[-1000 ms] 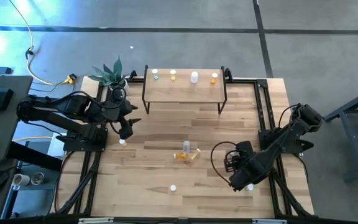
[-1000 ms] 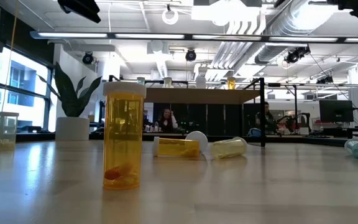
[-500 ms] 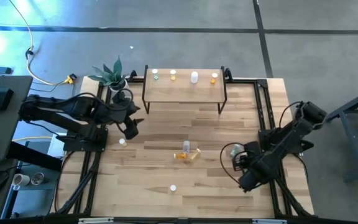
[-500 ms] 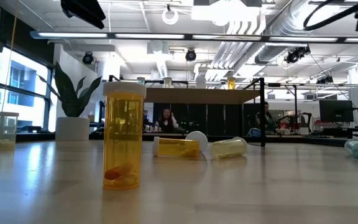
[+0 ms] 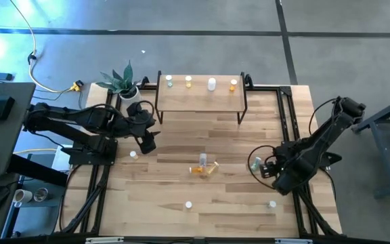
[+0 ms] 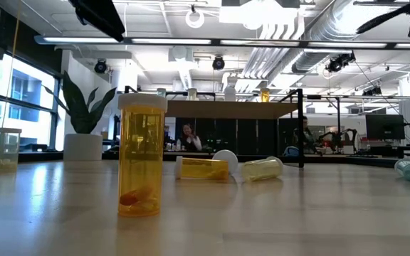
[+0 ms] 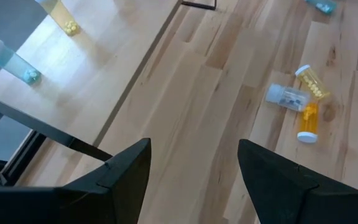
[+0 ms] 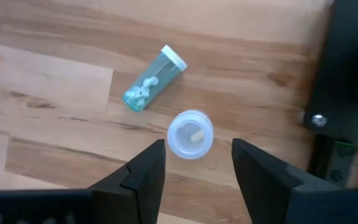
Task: Pick and place medicine bottles onto shelf by color
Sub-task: Put the right white pill bottle aligned with the other white pill bottle on the shelf
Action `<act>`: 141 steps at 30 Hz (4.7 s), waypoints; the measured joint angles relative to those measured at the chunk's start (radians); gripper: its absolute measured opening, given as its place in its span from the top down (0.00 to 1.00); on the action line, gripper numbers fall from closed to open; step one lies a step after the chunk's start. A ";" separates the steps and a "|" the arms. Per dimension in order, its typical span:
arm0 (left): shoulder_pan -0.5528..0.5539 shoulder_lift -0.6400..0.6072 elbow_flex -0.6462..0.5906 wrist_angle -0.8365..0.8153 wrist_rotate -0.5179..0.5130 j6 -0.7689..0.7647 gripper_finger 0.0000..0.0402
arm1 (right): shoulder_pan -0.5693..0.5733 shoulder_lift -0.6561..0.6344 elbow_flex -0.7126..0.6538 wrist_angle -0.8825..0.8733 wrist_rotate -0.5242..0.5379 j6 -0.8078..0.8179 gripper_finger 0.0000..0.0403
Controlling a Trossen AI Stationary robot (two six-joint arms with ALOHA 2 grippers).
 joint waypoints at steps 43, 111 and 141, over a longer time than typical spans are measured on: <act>0.000 0.001 0.000 0.000 -0.012 -0.102 0.43 | -0.003 -0.037 -0.218 0.273 0.023 -0.103 0.66; 0.114 0.123 0.002 0.634 0.524 0.061 0.43 | -0.736 0.155 0.551 0.553 -0.344 -1.538 0.69; 0.111 0.475 0.001 1.145 0.565 -0.027 0.43 | -0.823 0.155 0.562 0.551 -0.450 -1.700 0.69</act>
